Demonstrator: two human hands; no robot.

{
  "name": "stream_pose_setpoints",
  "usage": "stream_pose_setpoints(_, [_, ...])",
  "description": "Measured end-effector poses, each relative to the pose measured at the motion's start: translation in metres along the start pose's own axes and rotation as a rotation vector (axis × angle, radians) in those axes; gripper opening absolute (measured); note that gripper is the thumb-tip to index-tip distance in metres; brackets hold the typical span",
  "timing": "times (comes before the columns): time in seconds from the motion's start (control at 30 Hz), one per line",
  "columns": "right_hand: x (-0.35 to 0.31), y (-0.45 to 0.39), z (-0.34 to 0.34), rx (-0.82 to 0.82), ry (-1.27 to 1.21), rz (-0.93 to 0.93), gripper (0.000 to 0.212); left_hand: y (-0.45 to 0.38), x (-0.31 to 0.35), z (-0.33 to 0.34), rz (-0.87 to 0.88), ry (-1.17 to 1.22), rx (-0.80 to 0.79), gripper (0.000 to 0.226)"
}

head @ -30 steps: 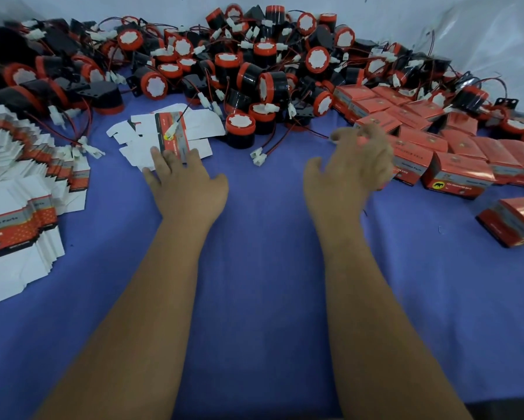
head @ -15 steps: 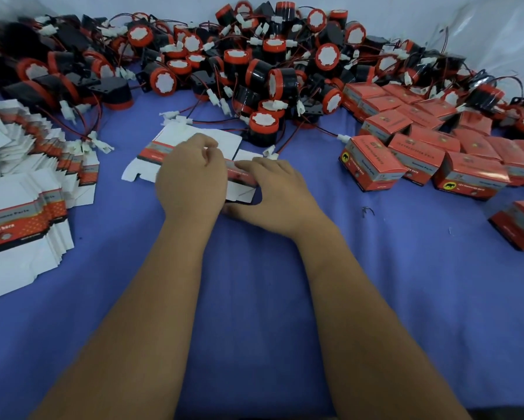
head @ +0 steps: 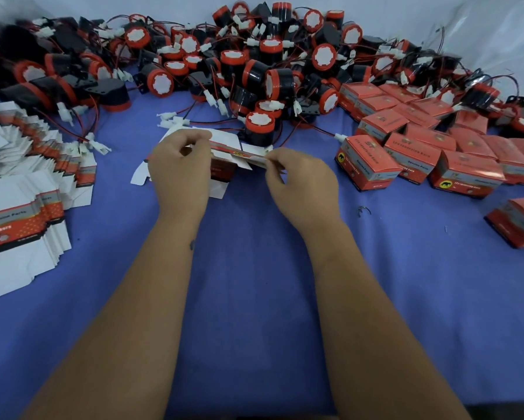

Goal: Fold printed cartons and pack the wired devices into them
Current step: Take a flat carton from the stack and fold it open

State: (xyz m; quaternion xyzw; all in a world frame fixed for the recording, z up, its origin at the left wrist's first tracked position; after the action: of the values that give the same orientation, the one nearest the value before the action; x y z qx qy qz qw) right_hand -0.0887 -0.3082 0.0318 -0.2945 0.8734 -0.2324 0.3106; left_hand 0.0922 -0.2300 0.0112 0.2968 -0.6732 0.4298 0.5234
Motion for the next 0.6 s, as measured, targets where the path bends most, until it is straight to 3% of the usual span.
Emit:
stream_pose_setpoints(0.13, [-0.009, 0.001, -0.02, 0.201, 0.003, -0.03, 0.018, 0.005, 0.004, 0.011, 0.048, -0.017, -0.063, 0.035])
stream_pose_setpoints(0.23, [-0.006, 0.002, -0.033, 0.324, -0.078, 0.031, 0.017, 0.008, -0.002, 0.028, -0.074, 0.103, -0.209, 0.046])
stream_pose_setpoints(0.4, [0.013, 0.0, -0.036, 0.326, -0.223, 0.154, 0.023, 0.023, 0.008, 0.042, 0.037, 0.074, -0.373, 0.062])
stream_pose_setpoints(0.5, [-0.003, 0.002, -0.037, 0.328, -0.284, 0.093, 0.02, 0.036, 0.019, 0.054, 0.164, 0.019, -0.468, 0.077])
stream_pose_setpoints(0.6, [-0.018, 0.004, -0.042, 0.379, -0.33, 0.009, 0.016, 0.037, 0.018, 0.053, 0.051, 0.176, -0.503, 0.073])
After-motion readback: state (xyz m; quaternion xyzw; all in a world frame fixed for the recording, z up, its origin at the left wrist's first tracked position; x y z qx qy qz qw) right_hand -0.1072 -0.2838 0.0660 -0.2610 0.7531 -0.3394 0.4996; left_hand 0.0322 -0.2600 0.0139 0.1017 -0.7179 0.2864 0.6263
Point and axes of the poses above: each hand's wrist, its own y-axis away from the middle knuckle, its own z-axis out of the palm, x = y × z, the point moved 10 cm from there along -y, towards the middle knuckle, and after that the axes turned 7 degrees about x, right-handed, at the moved point
